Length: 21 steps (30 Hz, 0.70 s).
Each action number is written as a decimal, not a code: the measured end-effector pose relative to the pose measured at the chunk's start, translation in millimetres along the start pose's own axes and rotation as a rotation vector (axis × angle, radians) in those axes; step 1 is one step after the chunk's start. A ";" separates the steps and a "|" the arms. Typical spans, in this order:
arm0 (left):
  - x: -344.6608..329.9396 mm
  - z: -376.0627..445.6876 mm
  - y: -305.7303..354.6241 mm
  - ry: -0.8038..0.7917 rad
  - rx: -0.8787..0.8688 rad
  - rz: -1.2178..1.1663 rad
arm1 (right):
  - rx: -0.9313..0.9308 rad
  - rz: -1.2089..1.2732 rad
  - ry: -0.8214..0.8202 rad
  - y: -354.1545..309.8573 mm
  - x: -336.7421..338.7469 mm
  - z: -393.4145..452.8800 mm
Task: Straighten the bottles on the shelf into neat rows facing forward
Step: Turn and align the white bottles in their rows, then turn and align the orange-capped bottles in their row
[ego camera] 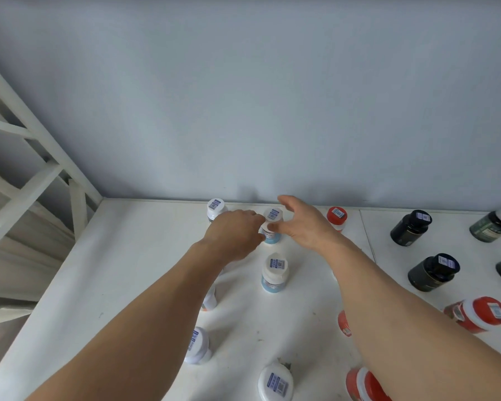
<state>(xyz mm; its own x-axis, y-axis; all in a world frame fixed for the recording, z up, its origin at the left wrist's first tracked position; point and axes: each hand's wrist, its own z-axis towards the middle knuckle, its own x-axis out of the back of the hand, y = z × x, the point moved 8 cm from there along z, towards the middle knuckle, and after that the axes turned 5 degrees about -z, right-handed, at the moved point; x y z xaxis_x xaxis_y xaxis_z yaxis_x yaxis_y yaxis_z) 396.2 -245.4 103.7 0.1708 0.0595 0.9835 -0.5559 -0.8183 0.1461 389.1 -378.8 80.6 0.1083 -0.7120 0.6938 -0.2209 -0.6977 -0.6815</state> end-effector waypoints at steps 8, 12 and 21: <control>27.1 -25.2 17.2 0.121 0.034 0.095 | 0.166 -0.416 0.080 -32.8 25.5 -47.3; 35.5 -51.8 38.0 0.177 -0.034 0.114 | 0.193 -0.616 0.081 -37.0 22.1 -87.2; 45.4 -146.3 96.2 0.274 -0.152 0.099 | 0.169 -0.679 0.232 -35.6 25.7 -206.4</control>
<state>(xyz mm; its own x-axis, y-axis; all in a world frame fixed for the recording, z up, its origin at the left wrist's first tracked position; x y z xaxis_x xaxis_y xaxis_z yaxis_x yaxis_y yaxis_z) 231.4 -237.8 178.1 -0.1039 0.1525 0.9828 -0.6773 -0.7345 0.0424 199.7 -355.9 170.7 -0.0434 -0.0965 0.9944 -0.0235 -0.9950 -0.0976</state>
